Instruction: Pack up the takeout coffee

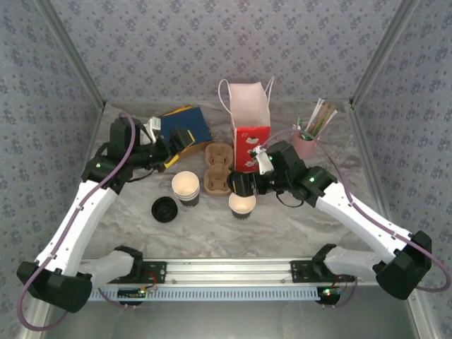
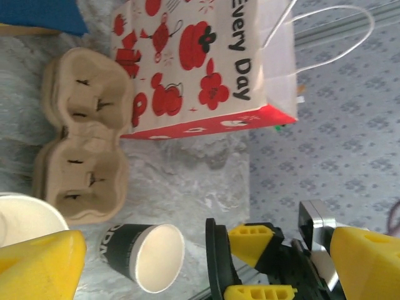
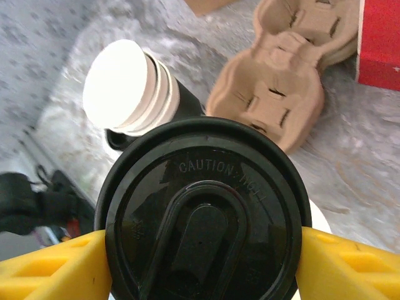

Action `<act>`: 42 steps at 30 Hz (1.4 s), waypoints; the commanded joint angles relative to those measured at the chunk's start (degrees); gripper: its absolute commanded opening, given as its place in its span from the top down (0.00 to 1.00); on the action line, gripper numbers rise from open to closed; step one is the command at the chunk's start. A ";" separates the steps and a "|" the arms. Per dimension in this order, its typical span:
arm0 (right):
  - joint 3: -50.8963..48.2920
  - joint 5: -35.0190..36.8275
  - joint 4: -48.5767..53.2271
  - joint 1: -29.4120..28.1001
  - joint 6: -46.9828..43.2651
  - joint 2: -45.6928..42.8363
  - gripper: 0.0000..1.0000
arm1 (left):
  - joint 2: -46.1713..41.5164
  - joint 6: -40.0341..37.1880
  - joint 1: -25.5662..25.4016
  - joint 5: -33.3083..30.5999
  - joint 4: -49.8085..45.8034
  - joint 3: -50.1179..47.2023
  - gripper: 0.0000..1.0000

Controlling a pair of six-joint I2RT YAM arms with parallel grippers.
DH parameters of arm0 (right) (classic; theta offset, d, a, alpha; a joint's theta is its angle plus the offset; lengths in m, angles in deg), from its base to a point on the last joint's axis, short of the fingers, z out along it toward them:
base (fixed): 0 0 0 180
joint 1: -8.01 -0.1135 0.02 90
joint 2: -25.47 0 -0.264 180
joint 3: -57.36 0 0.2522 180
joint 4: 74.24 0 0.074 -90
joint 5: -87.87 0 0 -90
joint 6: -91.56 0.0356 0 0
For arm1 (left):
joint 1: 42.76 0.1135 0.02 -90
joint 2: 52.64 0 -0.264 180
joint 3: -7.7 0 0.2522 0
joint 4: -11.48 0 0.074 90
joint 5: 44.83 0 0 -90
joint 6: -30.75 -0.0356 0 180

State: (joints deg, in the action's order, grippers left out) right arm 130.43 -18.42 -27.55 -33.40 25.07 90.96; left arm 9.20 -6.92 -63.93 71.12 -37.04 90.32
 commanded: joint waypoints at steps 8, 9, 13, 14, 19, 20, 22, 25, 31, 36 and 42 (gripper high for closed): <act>0.76 21.87 5.43 -9.86 -11.12 2.65 0.28 | -1.53 -7.31 -8.40 -17.37 -10.17 4.18 0.00; 0.59 22.86 5.23 -10.55 -11.51 3.02 0.28 | -1.51 -7.50 -8.76 -18.12 -10.70 4.26 0.00; -0.19 26.46 4.35 -13.03 -12.67 3.73 0.28 | -1.62 -7.82 -9.00 -18.54 -11.29 3.75 0.00; -0.34 26.92 4.32 -13.37 -12.91 4.06 0.28 | -1.70 -7.85 -9.04 -18.60 -11.29 3.61 0.00; -1.68 28.69 3.81 -15.22 -12.96 5.03 0.27 | -2.08 -7.71 -9.01 -18.88 -11.20 2.84 0.00; -1.94 29.03 3.77 -15.61 -12.96 5.21 0.27 | -2.17 -7.69 -9.04 -19.00 -11.13 2.84 0.00; -2.54 29.35 3.70 -16.05 -12.71 5.46 0.27 | -2.14 -7.79 -9.03 -19.09 -11.12 2.77 0.00; -3.32 29.39 2.95 -16.44 -12.31 5.65 0.27 | -2.08 -7.80 -9.05 -19.07 -10.95 2.70 0.00; -4.03 29.59 2.06 -17.15 -11.48 6.38 0.27 | -1.81 -7.71 -9.05 -19.03 -10.92 2.72 0.00; -4.60 29.57 1.79 -17.64 -10.77 6.66 0.26 | -1.73 -7.69 -9.06 -19.07 -10.90 2.68 0.00; -4.95 29.43 1.72 -17.93 -10.43 6.93 0.26 | -1.80 -7.51 -9.00 -18.97 -11.04 2.52 0.00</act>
State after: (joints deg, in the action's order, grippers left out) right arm 126.32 10.10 -25.52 -50.92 13.77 97.63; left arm 8.15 -13.78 -72.78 52.98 -47.56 92.88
